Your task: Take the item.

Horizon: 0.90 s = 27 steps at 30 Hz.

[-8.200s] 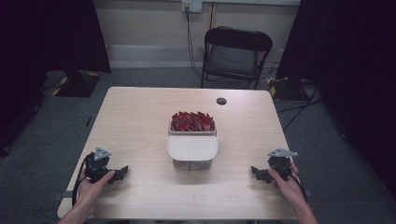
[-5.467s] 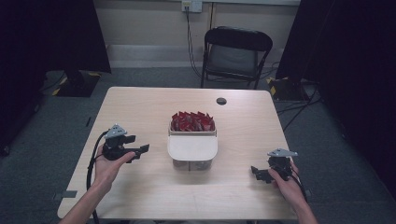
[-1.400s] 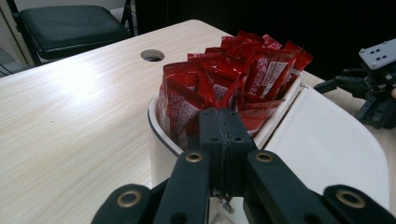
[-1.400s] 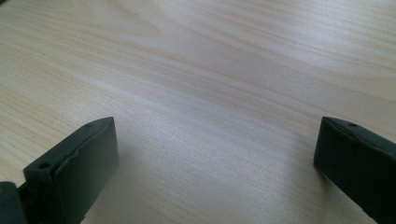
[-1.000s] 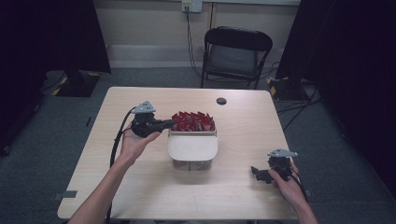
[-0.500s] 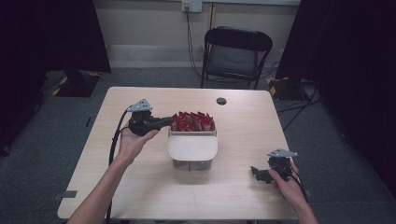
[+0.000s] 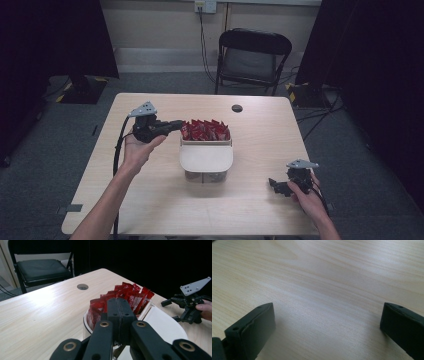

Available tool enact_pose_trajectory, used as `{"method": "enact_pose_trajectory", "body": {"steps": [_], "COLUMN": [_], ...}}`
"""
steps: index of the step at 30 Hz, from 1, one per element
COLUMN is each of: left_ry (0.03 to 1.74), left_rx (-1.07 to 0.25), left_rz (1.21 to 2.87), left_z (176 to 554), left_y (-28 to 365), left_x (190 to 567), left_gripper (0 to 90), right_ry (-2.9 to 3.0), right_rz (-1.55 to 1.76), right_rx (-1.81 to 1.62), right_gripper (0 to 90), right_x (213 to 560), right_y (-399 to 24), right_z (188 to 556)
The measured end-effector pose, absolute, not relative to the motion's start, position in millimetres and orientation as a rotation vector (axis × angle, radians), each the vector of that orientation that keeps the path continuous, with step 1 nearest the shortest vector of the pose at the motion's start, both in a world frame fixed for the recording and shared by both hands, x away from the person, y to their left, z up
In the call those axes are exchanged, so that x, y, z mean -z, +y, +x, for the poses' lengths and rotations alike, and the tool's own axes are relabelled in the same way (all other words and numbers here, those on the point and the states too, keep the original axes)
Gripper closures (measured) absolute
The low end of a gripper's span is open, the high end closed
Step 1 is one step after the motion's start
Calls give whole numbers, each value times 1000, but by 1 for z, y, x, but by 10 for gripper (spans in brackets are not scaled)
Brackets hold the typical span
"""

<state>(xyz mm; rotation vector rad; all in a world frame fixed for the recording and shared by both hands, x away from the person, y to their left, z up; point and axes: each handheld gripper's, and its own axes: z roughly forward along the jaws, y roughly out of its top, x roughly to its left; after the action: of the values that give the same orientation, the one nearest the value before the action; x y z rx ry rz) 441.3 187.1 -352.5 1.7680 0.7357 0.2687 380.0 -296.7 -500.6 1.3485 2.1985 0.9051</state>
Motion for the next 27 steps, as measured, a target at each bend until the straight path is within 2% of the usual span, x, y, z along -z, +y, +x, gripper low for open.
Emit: {"method": "enact_pose_trajectory", "body": {"steps": [27], "left_ry": [698], "left_rx": [-292], "left_rz": [1740], "left_z": [432], "left_y": [188], "left_x": [332], "left_gripper": [900], "right_ry": [2199], "right_rz": [1349], "right_rx": [-905], "right_gripper": [0], "right_x": [501], "right_y": [-297], "right_z": [380]}}
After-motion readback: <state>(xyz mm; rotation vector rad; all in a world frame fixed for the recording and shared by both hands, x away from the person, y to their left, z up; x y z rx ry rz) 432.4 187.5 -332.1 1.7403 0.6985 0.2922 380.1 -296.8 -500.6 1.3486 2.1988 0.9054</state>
